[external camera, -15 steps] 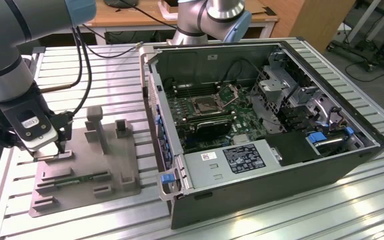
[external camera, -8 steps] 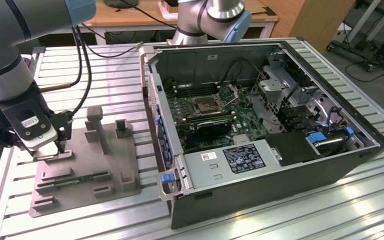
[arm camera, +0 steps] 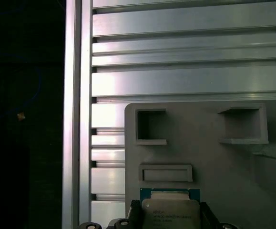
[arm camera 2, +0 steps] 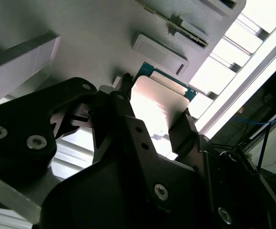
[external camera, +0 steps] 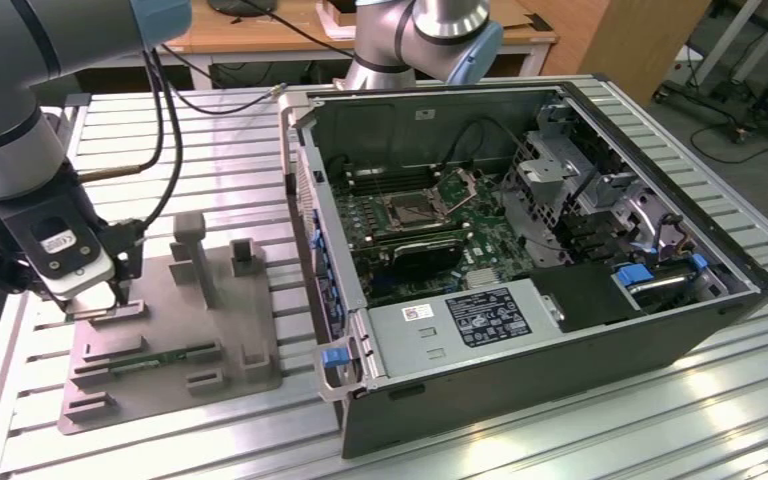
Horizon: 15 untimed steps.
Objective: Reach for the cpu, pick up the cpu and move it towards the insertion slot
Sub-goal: 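Pick up the cpu and move it towards the insertion slot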
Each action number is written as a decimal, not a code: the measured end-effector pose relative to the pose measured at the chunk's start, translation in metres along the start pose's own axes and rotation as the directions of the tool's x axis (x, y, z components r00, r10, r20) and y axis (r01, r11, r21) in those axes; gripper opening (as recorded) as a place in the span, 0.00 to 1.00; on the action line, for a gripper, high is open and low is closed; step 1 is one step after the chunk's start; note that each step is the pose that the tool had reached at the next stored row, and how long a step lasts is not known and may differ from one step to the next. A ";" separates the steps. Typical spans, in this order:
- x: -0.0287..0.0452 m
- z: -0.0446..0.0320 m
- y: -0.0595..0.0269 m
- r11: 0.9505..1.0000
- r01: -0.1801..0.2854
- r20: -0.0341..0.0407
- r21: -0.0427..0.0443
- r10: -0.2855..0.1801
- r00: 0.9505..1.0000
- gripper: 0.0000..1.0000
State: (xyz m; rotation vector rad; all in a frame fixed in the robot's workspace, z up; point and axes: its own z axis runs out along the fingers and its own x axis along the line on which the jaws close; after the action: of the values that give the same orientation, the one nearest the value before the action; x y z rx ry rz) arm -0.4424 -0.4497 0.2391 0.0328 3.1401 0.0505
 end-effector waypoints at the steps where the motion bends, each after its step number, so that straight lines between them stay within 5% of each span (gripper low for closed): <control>1: 0.0000 -0.0005 0.0000 1.000 0.000 0.000 0.000 0.000 1.000 0.55; 15: 0.0000 -0.0082 0.0003 1.000 0.000 0.000 0.000 0.000 1.000 0.55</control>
State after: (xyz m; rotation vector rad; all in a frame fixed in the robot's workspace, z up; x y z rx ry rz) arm -0.4423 -0.4497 0.2472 0.0327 3.1401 0.0505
